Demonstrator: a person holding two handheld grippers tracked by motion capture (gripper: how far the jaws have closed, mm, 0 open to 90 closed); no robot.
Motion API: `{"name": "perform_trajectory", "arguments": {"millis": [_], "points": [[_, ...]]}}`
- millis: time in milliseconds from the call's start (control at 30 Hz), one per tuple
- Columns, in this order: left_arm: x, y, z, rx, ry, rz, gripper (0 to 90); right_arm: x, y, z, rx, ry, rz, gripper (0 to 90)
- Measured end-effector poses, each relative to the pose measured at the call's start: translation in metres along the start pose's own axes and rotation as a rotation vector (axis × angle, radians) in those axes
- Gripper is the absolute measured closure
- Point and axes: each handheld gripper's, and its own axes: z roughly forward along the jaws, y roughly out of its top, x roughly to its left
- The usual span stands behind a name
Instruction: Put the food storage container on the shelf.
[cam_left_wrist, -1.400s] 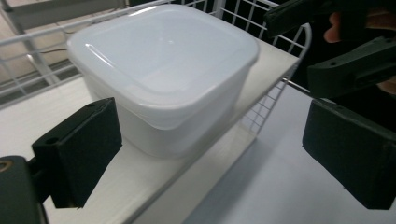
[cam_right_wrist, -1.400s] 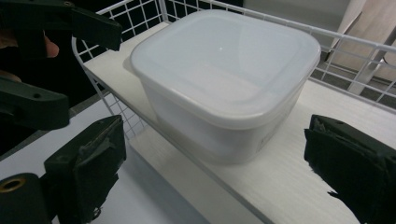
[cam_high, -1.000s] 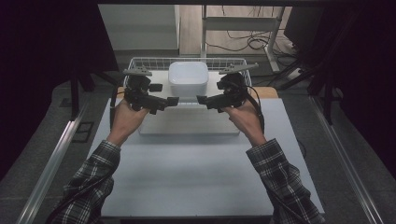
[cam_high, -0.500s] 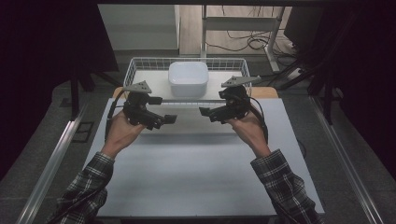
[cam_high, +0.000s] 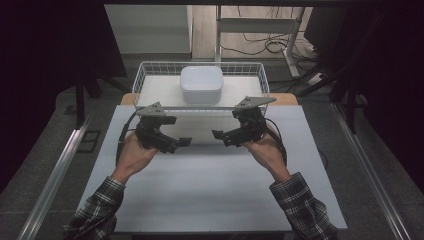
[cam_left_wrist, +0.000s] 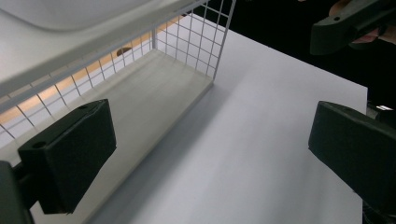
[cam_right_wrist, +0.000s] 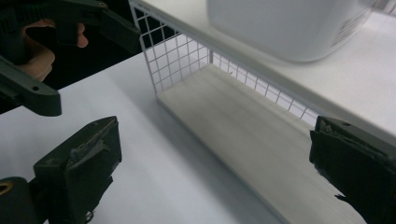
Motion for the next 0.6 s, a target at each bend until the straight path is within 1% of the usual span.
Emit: {"name": "perform_trajectory", "arguments": {"millis": [33,67,133,167,200,233,267,300,333,367,400,500,600], "points": [[-0.001,-0.003,0.001,0.000,0.004,-0.001,0.7,0.000,0.000,0.000,0.000,0.000,0.000,2.1],[-0.003,-0.007,0.003,0.001,0.015,-0.006,1.3,0.003,-0.005,0.001,0.006,0.008,-0.006,2.2],[-0.004,-0.009,0.004,0.001,0.019,-0.011,2.2,0.004,-0.007,0.001,0.009,0.011,-0.009,2.3],[-0.006,-0.015,0.005,0.006,0.022,-0.011,2.5,0.007,-0.011,0.002,0.007,0.017,-0.016,2.4],[-0.006,-0.015,0.005,0.006,0.022,-0.011,2.7,0.008,-0.014,0.003,0.008,0.021,-0.016,2.4],[-0.007,-0.017,0.006,0.012,0.029,-0.008,2.7,0.008,-0.014,0.003,0.008,0.021,-0.016,2.4],[-0.008,-0.020,0.007,0.017,0.035,-0.007,2.8,0.009,-0.016,0.004,0.007,0.023,-0.016,2.4],[-0.010,-0.025,0.009,0.032,0.043,-0.002,3.2,0.010,-0.021,0.005,0.011,0.026,-0.021,2.4],[-0.010,-0.025,0.009,0.032,0.043,-0.002,3.2,0.010,-0.021,0.005,0.011,0.026,-0.021,2.4],[-0.011,-0.030,0.011,0.039,0.048,0.001,3.4,0.012,-0.025,0.006,0.008,0.023,-0.022,2.4],[-0.011,-0.030,0.011,0.039,0.048,0.001,3.6,0.012,-0.025,0.006,0.008,0.023,-0.022,2.4],[-0.014,-0.038,0.012,0.041,0.060,-0.005,5.0,0.015,-0.032,0.008,0.006,0.024,-0.024,2.5],[-0.018,-0.048,0.014,0.037,0.049,-0.006,6.6,0.020,-0.040,0.011,0.012,0.013,-0.042,2.8]]}}
